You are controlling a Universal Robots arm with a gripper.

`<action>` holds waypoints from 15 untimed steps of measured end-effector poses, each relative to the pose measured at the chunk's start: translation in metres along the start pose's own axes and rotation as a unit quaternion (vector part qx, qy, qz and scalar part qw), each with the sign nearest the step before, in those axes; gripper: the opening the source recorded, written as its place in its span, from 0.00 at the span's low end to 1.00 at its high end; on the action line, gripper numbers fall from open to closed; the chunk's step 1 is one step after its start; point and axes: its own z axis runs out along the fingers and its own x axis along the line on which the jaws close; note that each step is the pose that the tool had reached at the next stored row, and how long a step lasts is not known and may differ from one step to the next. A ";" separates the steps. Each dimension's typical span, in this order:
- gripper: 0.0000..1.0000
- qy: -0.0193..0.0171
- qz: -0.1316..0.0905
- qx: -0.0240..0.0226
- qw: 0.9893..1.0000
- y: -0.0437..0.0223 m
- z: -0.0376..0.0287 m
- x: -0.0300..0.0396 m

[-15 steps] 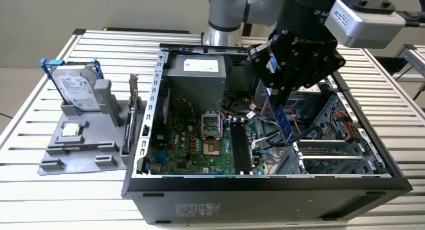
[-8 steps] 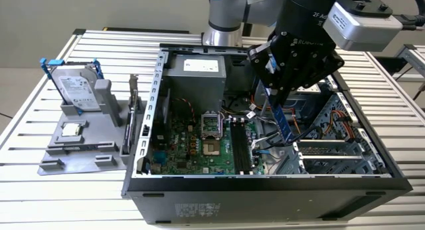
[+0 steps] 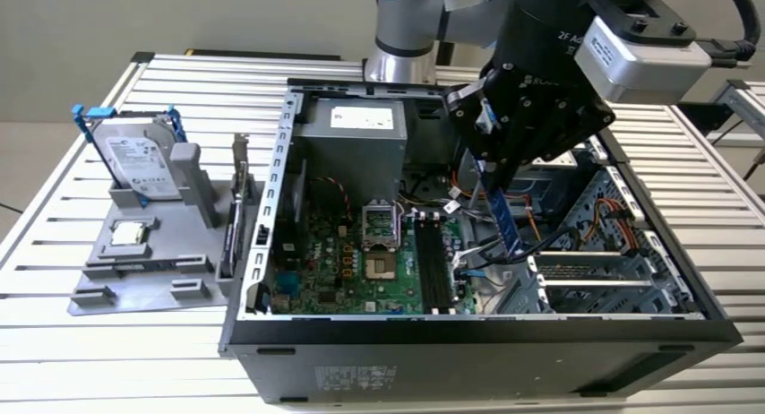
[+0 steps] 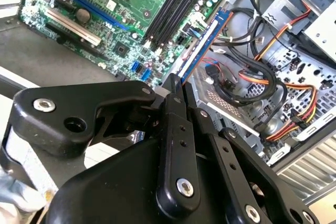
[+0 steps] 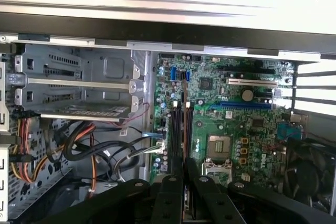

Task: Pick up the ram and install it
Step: 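Insert the ram into the slot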

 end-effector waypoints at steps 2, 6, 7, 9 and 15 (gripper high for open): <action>0.00 0.000 0.004 0.004 1.000 0.0000 0.0015 0.0002; 0.00 0.000 0.010 0.010 1.000 0.0000 0.0045 0.0006; 0.00 0.000 0.011 0.011 1.000 0.0000 0.0052 0.0008; 0.00 0.000 0.013 0.011 1.000 0.0000 0.0070 0.0012; 0.00 0.000 0.013 0.011 1.000 0.0000 0.0111 0.0020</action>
